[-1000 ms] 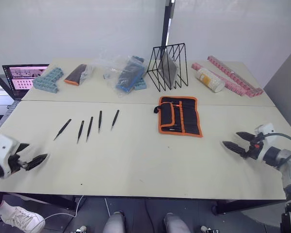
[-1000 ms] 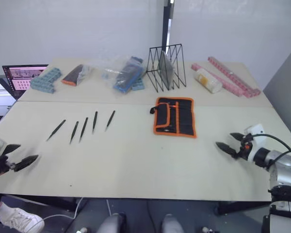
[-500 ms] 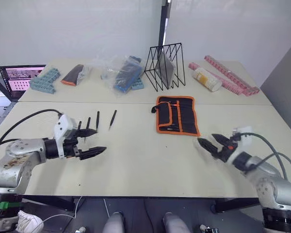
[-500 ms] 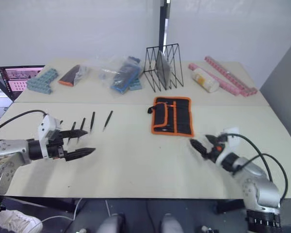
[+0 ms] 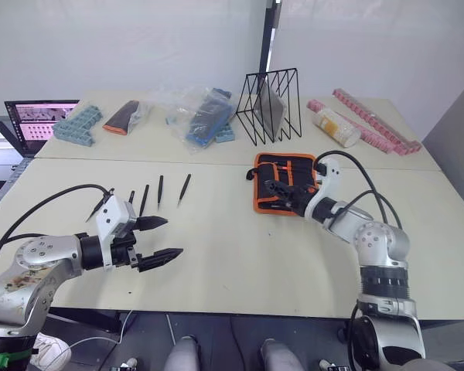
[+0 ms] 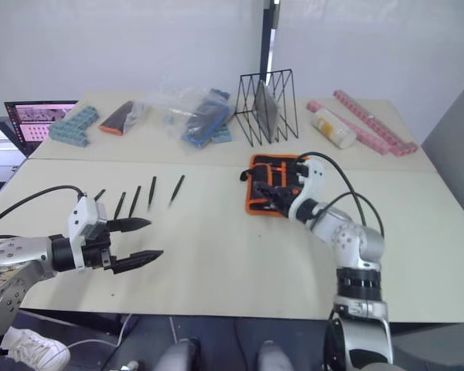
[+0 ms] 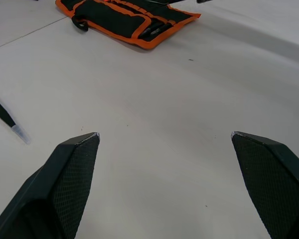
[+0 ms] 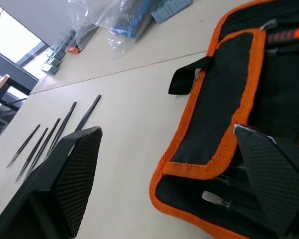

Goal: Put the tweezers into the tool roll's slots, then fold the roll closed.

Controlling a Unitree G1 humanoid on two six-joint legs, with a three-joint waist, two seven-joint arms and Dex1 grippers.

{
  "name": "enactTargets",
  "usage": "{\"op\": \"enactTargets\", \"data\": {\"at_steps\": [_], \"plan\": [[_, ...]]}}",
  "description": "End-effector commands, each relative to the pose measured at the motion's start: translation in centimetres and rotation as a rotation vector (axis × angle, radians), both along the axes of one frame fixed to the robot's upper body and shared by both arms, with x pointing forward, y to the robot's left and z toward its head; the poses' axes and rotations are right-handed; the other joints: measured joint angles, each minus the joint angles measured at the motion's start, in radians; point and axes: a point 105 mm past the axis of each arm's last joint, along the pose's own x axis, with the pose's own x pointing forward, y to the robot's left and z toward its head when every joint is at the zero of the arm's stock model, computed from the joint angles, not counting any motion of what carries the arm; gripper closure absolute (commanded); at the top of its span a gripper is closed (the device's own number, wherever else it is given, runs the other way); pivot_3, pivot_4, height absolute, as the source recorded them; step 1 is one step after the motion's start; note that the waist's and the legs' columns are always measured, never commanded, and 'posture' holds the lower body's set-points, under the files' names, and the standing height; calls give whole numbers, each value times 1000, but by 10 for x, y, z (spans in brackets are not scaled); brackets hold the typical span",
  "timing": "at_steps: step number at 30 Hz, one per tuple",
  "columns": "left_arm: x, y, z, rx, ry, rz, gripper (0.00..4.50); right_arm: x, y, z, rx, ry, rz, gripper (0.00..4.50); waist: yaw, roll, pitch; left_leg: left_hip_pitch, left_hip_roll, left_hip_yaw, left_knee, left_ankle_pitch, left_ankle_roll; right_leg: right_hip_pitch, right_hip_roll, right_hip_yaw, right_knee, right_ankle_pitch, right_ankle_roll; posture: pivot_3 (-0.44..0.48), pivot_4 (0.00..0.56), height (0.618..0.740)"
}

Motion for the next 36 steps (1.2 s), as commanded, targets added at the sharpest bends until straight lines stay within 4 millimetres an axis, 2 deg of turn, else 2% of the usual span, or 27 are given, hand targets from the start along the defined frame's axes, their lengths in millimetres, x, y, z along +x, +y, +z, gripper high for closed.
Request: {"op": "enactTargets", "data": {"at_steps": [1, 6, 10, 13, 17, 23, 25, 26, 33, 36], "plan": [[-2, 3, 12, 20, -62, 30, 6, 7, 4, 4, -6, -6, 4, 0, -1, 0, 0, 0, 0, 0, 0, 0, 0, 0, 0, 0, 0, 0, 0, 0, 150, 735], [-8, 10, 1, 63, -17, 63, 6, 13, 6, -2, -3, 43, -2, 0, -4, 0, 0, 0, 0, 0, -1, 0, 0, -1, 0, 0, 0, 0, 0, 0, 150, 735], [-10, 9, 1, 59, -23, 69, 6, 13, 16, -1, 36, 56, 28, 0, -5, 0, 0, 0, 0, 0, -1, 0, 0, -1, 0, 0, 0, 0, 0, 0, 150, 735], [-9, 10, 3, 48, -31, 81, 0, 15, 23, 5, 87, 58, 36, 828, -5, 0, 0, 0, 0, 0, -1, 0, 0, -1, 0, 0, 0, 0, 0, 0, 150, 735], [-9, 11, 4, 42, -35, 88, 0, 19, 24, 9, 103, 53, 30, 2242, -4, 0, 0, 0, 0, 0, -1, 0, 0, -2, 0, 0, 0, 0, 0, 0, 150, 735], [-8, 12, 5, 41, -40, 94, 0, 24, 8, 21, 106, 16, -2, 4237, -3, 0, 0, -1, 0, 0, -1, 0, 0, -2, 0, 0, 0, 0, 0, 0, 150, 735], [-8, 12, 5, 41, -40, 94, 0, 25, 1, 25, 124, 18, -15, 4237, -3, 0, 0, -1, 0, 0, -1, 0, 0, -2, 0, 0, 0, 0, 0, 0, 150, 735], [-8, 12, 5, 41, -40, 94, 0, 24, -2, 26, 131, 20, -17, 4090, -4, 0, 0, -1, 0, 0, -1, 0, 0, -2, 0, 0, 0, 0, 0, 0, 150, 735], [-6, 10, 6, 39, -43, 84, 0, 23, -11, 15, 106, 68, -42, 1769, -6, 0, 0, -1, 0, 0, -2, 0, 0, -2, 0, 0, 0, 0, 0, 0, 150, 735], [-6, 11, 5, 42, -41, 83, 0, 21, -8, 7, 90, 96, -39, 1769, -6, 0, 0, -1, 0, 0, -2, 0, 0, -2, 0, 0, 0, 0, 0, 0, 150, 735]]}}
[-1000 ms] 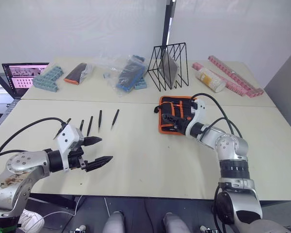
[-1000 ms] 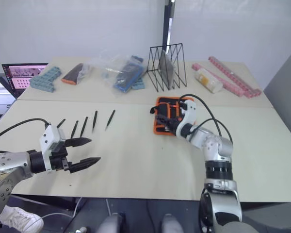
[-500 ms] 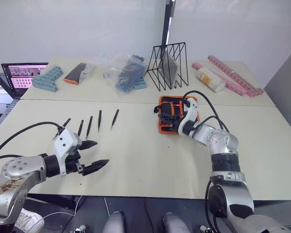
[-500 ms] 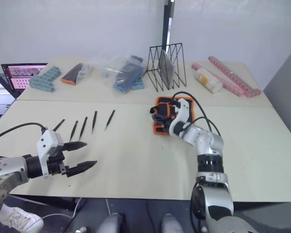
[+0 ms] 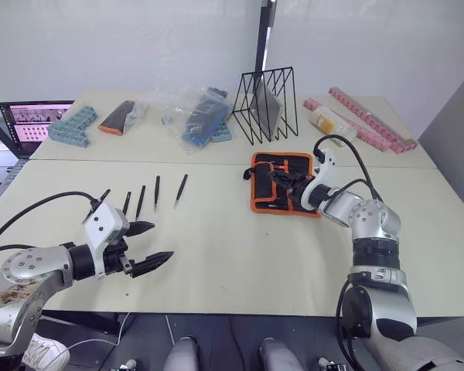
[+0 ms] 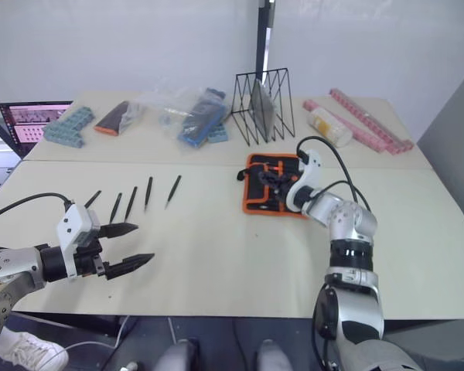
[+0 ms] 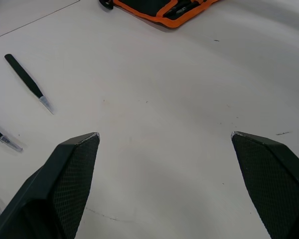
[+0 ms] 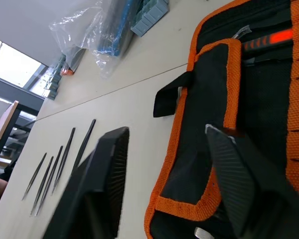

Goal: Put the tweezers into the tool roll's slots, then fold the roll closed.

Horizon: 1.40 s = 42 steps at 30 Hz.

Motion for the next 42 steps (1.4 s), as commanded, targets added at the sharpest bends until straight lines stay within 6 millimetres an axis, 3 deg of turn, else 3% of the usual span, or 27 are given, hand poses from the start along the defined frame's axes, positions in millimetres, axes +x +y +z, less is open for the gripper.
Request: {"op": "enactTargets", "data": {"at_steps": [1, 16, 27, 42], "plan": [[0, -2, 9, -7, -40, -17, 0, -2, 2, -2, -12, 9, 6, 1769, 0, 0, 0, 0, 0, 0, 0, 0, 0, 0, 0, 0, 0, 0, 0, 0, 150, 735], [2, -6, 20, -57, -85, -36, 0, -8, 14, -25, -16, 79, 41, 1769, 1, 0, 0, 0, 0, 0, 0, 0, 0, 0, 0, 0, -1, 0, 0, 0, 150, 735], [3, -8, 20, -51, -82, -49, 0, 0, -8, -20, -27, 51, -33, 1769, 3, 0, 0, 0, 0, 0, 0, 0, 0, 0, 0, 0, -1, 0, 0, 0, 150, 735], [6, -13, 24, -67, -97, -71, 0, -4, 19, -21, 16, 47, 21, 1769, -3, 0, 0, 0, 0, 0, 0, 0, 0, 0, 0, 0, -1, 0, 0, 0, 150, 735]]}}
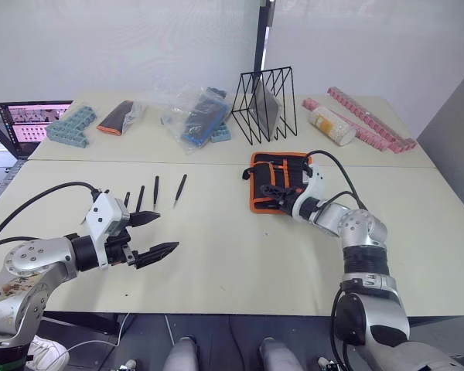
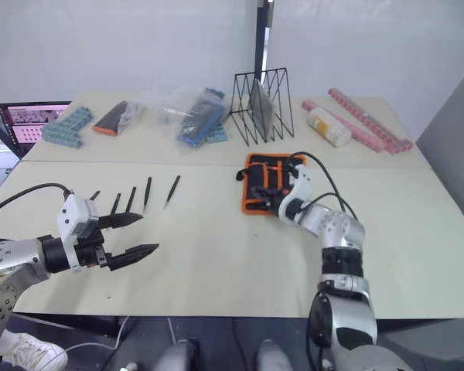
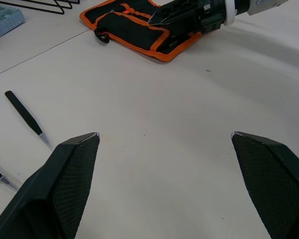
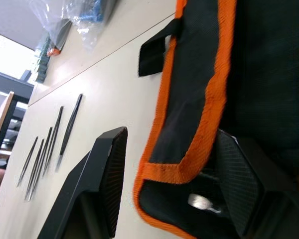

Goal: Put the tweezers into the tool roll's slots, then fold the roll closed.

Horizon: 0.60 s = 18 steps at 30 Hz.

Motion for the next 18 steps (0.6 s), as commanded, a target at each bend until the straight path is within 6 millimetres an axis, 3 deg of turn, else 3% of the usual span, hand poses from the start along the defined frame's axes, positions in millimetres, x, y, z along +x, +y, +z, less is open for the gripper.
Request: {"op": "enactTargets", "data": {"at_steps": [1, 9, 13, 18], "plan": [[-1, -4, 8, -3, -39, -23, 0, 4, -4, 8, -15, -48, -37, 1769, 0, 0, 0, 0, 0, 0, 0, 0, 0, 0, 0, 0, 0, 0, 0, 0, 150, 735], [0, -5, 8, 8, -44, -26, 0, 16, -12, 11, -19, -87, -126, 4330, 1, 0, 0, 0, 0, 0, 0, 0, 0, 0, 0, 0, 0, 0, 0, 0, 150, 735], [1, -1, 5, 58, -43, -1, 0, 24, -11, 12, 14, -84, -150, 4479, 2, 0, 0, 0, 0, 0, 0, 0, 0, 0, 0, 0, 0, 0, 0, 0, 150, 735], [2, 4, 5, 50, -50, 18, 0, 27, 34, 25, 9, -142, 11, 4479, -10, 0, 0, 0, 0, 0, 0, 0, 0, 0, 0, 0, 0, 0, 0, 0, 150, 735]]}}
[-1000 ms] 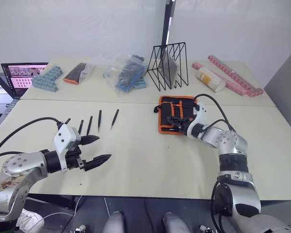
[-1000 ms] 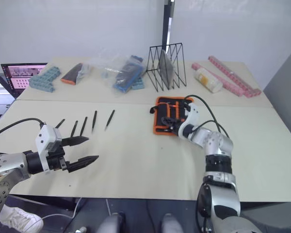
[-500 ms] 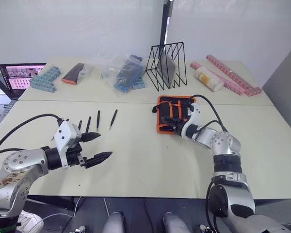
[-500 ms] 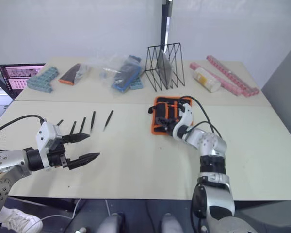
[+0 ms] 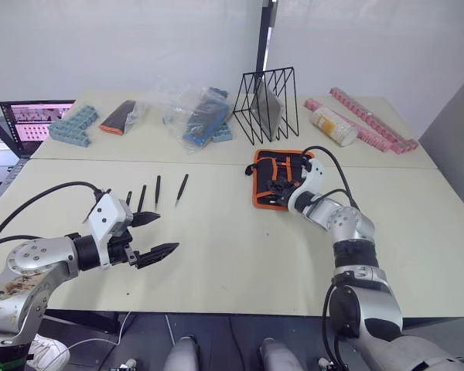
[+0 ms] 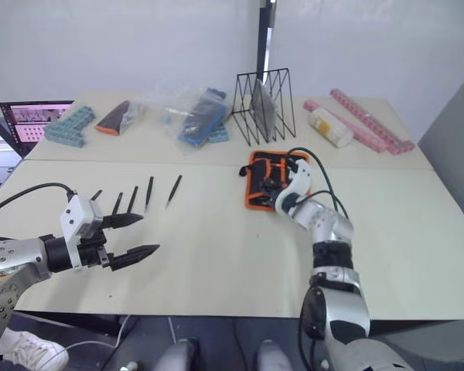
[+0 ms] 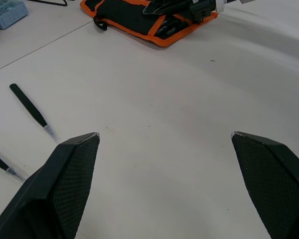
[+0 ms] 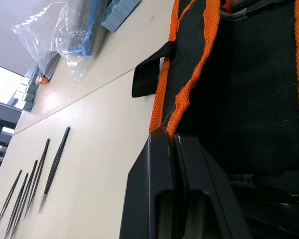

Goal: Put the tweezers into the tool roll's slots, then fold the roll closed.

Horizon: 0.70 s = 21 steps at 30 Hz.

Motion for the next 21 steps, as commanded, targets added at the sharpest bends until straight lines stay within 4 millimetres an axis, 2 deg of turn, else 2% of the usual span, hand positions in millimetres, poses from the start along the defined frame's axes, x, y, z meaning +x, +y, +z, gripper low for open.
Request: {"op": "enactTargets", "data": {"at_steps": [1, 5, 8, 15, 21], "plan": [[-1, 3, 9, 9, -51, 0, 0, 1, 40, 21, -5, -87, 146, 4479, -14, 0, 0, 0, 0, 0, 0, 0, 0, 0, 0, 0, 0, 0, 0, 0, 150, 735], [-2, 4, 9, 4, -48, 1, 0, -16, 81, 21, -158, -180, 381, 4479, -25, 0, 0, 0, 1, 0, -4, 0, 0, -2, 1, 0, 1, 0, 0, 0, 150, 735], [-4, 4, 8, -3, -37, -2, 0, -30, 91, 16, -241, -218, 512, 4479, -20, 0, 0, 0, 0, 0, -4, 0, 0, -2, 0, -1, 1, 0, 0, 0, 150, 735], [-6, 4, 7, -7, -27, -22, 0, -55, 80, 16, -367, -256, 668, 4479, -6, 0, 0, -1, 0, -1, -2, 0, 0, -1, 0, -1, 0, 0, 0, 0, 150, 735], [0, 3, 2, 27, -24, -62, 0, -80, 67, 19, -461, -285, 771, 4479, -5, 0, 0, -1, 0, -1, -2, 0, 0, -1, 0, -1, 0, 0, 0, 0, 150, 735]]}}
